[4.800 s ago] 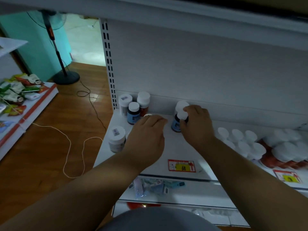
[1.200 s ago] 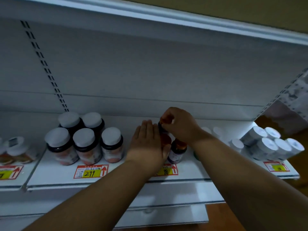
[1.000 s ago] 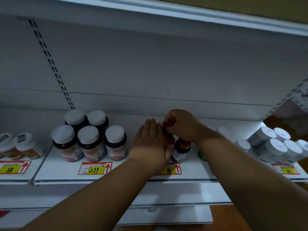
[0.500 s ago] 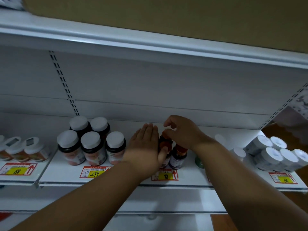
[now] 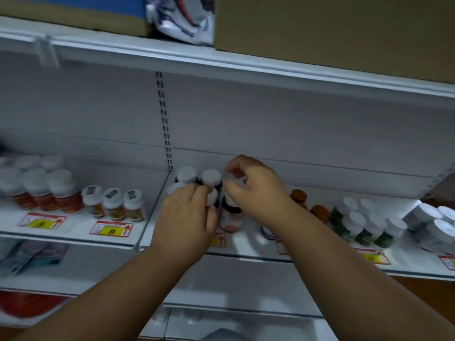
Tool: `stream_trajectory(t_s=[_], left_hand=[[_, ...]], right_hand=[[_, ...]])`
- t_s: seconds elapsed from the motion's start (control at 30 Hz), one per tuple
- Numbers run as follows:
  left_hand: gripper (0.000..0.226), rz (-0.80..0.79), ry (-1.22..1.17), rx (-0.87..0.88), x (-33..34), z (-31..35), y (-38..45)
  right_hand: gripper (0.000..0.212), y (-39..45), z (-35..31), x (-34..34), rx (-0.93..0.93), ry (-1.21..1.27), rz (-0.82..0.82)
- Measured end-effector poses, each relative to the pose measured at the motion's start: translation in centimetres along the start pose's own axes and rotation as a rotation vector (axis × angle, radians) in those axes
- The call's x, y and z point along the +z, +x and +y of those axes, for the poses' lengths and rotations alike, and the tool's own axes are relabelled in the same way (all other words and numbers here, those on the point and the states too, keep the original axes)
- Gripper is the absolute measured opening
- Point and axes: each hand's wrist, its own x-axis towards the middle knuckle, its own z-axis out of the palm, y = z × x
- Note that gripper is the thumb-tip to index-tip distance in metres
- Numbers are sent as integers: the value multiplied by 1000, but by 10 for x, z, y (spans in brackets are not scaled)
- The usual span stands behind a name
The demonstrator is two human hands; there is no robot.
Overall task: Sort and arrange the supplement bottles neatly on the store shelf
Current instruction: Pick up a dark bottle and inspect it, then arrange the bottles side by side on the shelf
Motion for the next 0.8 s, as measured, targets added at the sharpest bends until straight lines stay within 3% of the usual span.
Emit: stream_trajectory(t_s=[0.43,0.8], left_hand=[[38,75,204,-399,-186,-262,-151],[37,64,254,-548,-219,-406,-134]], right_hand=[[31,41,-274,229,-282,228,-160],[30,149,-358,349,-366,266,-230]])
